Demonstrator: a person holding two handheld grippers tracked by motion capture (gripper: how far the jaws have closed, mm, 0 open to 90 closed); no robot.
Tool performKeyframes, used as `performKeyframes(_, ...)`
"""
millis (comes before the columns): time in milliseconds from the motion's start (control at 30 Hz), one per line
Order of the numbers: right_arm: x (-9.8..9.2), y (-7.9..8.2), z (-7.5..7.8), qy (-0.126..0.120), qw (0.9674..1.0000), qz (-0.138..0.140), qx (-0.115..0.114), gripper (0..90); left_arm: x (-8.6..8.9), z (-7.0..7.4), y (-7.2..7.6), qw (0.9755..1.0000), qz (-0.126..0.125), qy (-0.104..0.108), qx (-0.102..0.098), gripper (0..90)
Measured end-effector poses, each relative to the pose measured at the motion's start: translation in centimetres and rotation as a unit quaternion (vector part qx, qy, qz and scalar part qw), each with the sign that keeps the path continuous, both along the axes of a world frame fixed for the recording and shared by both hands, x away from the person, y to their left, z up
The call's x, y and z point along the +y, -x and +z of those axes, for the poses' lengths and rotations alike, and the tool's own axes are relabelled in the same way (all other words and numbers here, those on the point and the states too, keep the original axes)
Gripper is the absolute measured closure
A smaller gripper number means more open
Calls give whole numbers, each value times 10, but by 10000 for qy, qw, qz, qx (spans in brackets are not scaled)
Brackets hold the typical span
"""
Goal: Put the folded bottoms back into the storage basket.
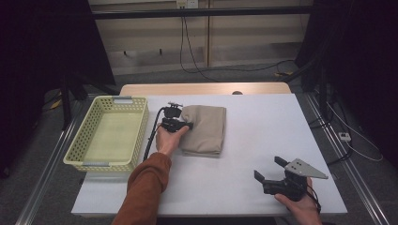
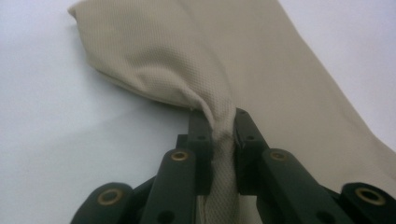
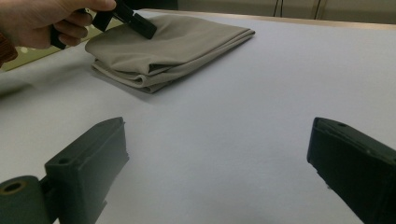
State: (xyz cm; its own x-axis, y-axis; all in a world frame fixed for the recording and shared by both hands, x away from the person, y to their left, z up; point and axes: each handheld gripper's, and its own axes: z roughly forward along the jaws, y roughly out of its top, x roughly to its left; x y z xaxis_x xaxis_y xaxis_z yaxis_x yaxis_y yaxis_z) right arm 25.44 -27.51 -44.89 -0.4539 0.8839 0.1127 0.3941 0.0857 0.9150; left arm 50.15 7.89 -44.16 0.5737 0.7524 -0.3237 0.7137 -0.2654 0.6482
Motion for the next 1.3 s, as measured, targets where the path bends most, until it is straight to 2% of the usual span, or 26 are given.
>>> performKeyframes(500, 0, 0, 0, -19, 10000, -6, -2, 47, 1, 20, 7, 9985, -33, 227, -489, 811)
performKeyframes(567, 0, -1, 0, -16, 10000, -8, 3, 47, 2, 23, 8, 9980, -29, 315, -550, 811)
performKeyframes(867, 1, 0, 0, -18, 10000, -6, 4, 47, 7, 38, 15, 9955, -72, 347, -882, 811)
performKeyframes(1000, 1, 0, 0, -17, 10000, -3, 2, 47, 10, 46, 18, 9946, -109, 346, -976, 811)
performKeyframes(1100, 1, 0, 0, -5, 10000, 11, -4, 48, 13, 50, 19, 9942, -177, 464, -953, 811)
performKeyframes(1167, 1, 0, 1, -8, 10000, 20, -9, 48, 14, 54, 21, 9937, -155, 377, -1041, 811)
performKeyframes(1300, 2, -1, 1, -3, 10000, 13, 0, 47, 16, 61, 25, 9922, -165, 356, -1183, 812)
